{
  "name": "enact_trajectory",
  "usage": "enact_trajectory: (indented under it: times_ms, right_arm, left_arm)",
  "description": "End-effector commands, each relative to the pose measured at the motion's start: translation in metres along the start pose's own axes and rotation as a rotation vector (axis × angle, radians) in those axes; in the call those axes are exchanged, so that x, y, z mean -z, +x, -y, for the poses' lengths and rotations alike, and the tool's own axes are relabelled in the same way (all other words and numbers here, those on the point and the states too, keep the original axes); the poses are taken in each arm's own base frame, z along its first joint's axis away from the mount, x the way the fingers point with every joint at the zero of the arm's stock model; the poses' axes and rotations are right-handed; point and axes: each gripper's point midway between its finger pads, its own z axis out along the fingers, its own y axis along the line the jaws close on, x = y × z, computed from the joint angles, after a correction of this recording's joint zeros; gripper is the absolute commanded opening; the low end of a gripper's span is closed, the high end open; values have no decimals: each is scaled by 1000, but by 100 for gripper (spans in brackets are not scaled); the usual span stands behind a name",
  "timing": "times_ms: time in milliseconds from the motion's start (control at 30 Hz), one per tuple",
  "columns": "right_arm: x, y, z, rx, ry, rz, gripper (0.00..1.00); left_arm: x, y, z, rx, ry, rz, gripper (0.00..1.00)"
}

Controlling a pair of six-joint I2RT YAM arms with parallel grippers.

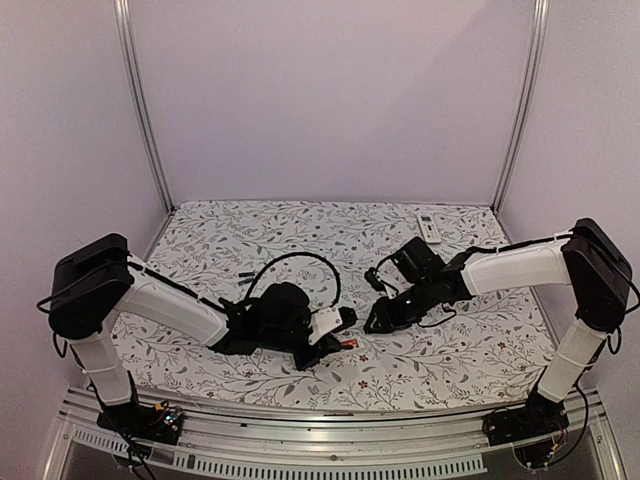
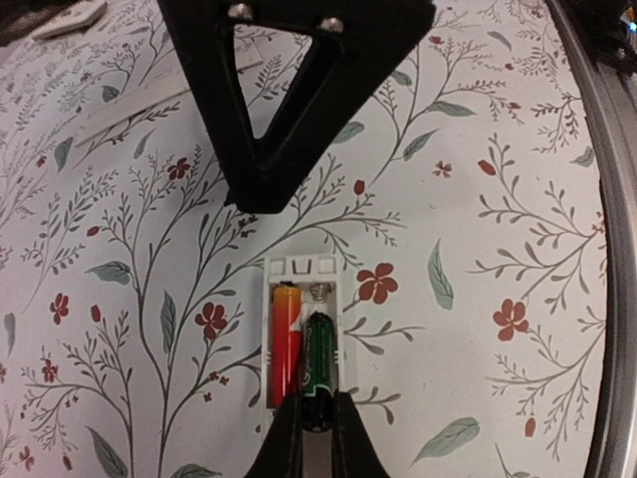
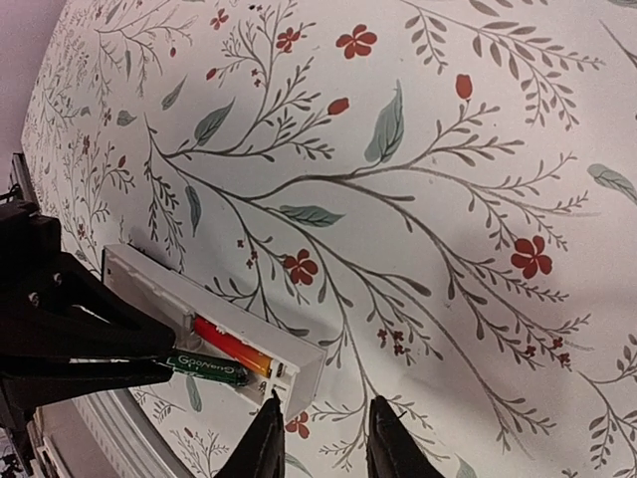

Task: Load the batteries into the remote control
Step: Place the battery in the battery compartment.

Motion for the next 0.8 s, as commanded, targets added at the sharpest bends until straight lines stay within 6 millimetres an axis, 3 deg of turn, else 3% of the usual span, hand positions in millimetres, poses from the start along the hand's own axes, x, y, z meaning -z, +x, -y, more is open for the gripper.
enact_trajectory:
  times_ms: [0, 467, 767]
  right_arm:
    - [-5, 15, -7, -22, -48, -54, 28]
    - [-27, 32, -19, -99, -167, -132, 16]
    - [-28, 32, -25, -102, -202, -134, 17]
  left_arm:
    - [-6, 6, 7, -19, 18, -34, 0]
    - [-15, 20, 8, -33, 12, -84, 0]
    - [-26, 23, 15, -59, 24, -103, 0]
